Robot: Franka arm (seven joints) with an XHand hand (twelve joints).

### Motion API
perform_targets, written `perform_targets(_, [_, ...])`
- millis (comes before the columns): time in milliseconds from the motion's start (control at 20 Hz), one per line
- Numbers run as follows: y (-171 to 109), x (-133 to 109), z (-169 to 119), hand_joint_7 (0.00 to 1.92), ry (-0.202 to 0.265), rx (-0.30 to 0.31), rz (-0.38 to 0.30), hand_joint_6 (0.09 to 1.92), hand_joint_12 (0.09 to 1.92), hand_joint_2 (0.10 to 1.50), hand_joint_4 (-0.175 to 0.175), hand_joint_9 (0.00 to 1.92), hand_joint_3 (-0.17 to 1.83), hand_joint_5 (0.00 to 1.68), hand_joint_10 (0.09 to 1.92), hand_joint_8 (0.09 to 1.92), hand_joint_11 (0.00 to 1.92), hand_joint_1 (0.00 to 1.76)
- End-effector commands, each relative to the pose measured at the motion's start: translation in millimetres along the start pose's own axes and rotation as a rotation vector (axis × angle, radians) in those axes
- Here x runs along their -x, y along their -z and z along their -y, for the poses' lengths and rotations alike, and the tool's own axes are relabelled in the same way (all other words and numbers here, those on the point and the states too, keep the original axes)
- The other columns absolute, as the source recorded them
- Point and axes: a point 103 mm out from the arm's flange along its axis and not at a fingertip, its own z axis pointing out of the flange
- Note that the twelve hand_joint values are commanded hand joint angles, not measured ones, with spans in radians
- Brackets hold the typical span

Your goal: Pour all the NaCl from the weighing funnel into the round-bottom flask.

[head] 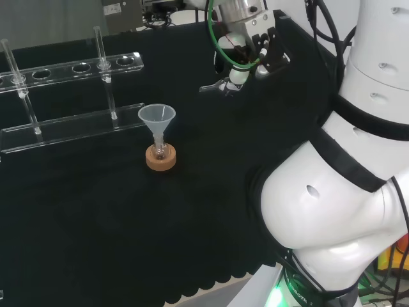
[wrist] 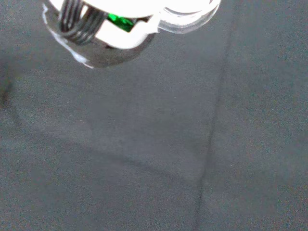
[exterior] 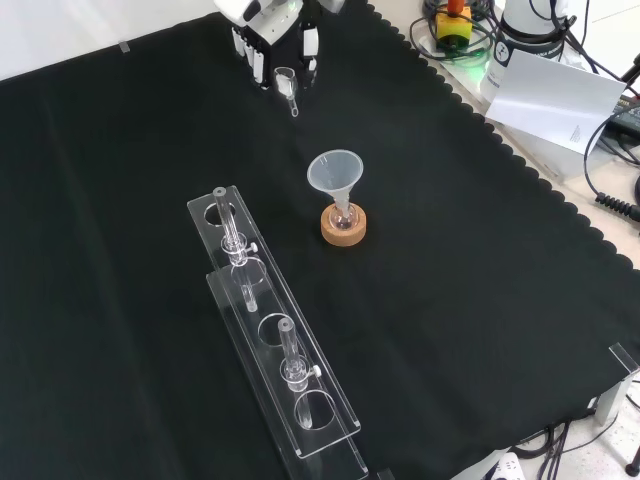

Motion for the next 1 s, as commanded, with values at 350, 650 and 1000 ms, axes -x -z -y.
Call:
perform_targets(350, [28, -37, 7, 1.3, 0.05, -0.046, 0.074, 0.69, 0.77, 0.72, 0.166, 1.43, 0.56, 1.24, 0.09, 0.33, 1.21, 1.12])
perform_targets(650, [33, -58, 1, 1.31, 0.069, -0.067, 0.123, 0.69, 0.77, 0.72, 0.166, 1.43, 0.56, 1.24, 0.09, 0.33, 1.21, 1.12])
perform_targets(1000, [41, -68, -8, 1.31, 0.073, -0.102, 0.166, 0.68, 0.77, 0.72, 0.165, 1.43, 0.56, 1.25, 0.09, 0.33, 1.22, 1.12])
